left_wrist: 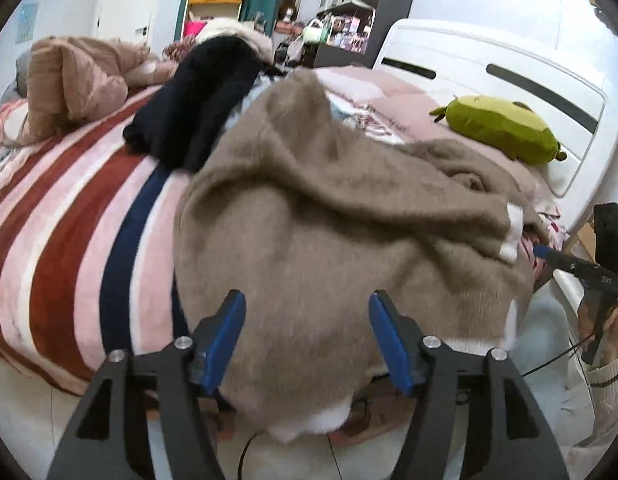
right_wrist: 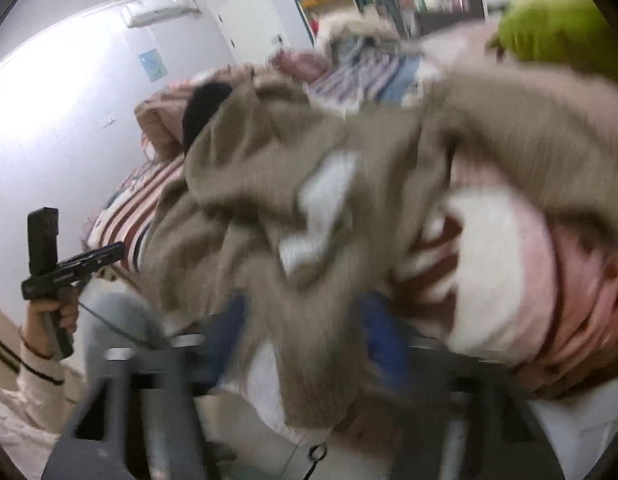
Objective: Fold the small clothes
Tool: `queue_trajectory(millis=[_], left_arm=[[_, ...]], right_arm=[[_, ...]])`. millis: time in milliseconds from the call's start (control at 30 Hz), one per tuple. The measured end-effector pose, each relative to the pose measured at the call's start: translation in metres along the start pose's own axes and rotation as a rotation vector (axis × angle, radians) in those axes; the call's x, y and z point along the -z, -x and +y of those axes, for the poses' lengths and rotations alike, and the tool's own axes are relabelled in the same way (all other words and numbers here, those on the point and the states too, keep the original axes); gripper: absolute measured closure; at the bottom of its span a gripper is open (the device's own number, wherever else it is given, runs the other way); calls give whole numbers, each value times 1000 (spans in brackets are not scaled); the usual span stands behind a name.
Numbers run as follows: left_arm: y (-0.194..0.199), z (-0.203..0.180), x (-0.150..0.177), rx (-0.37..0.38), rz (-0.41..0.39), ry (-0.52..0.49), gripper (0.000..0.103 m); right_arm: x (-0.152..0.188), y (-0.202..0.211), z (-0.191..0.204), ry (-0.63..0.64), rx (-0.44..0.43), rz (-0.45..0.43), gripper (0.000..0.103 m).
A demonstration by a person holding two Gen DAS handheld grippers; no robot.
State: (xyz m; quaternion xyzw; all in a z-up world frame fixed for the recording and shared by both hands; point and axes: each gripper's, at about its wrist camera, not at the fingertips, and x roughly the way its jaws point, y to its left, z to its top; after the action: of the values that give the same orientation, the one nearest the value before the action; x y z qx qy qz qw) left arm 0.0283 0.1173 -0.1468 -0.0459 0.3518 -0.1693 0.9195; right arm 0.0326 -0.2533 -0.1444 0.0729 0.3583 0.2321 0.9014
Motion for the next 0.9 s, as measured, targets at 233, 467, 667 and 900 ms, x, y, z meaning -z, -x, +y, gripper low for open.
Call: queue_trajectory(millis=[233,467,667,900], left_arm=[[-2,-17,-18,44,-47,-24,36],[-4,-15,-15,34,-23,-18,33],[-12,-16,-18,56,-14,-5,33],[-12,-24,-20,76,-17,-16,33]], right_arm=[[-35,-24,2,62,-6,-69,31],[-26,-44,19,98,-96,-40,55],[-25,-52,9,80,-177,-6,54],[-34,-77,1,109,-342,62,97]])
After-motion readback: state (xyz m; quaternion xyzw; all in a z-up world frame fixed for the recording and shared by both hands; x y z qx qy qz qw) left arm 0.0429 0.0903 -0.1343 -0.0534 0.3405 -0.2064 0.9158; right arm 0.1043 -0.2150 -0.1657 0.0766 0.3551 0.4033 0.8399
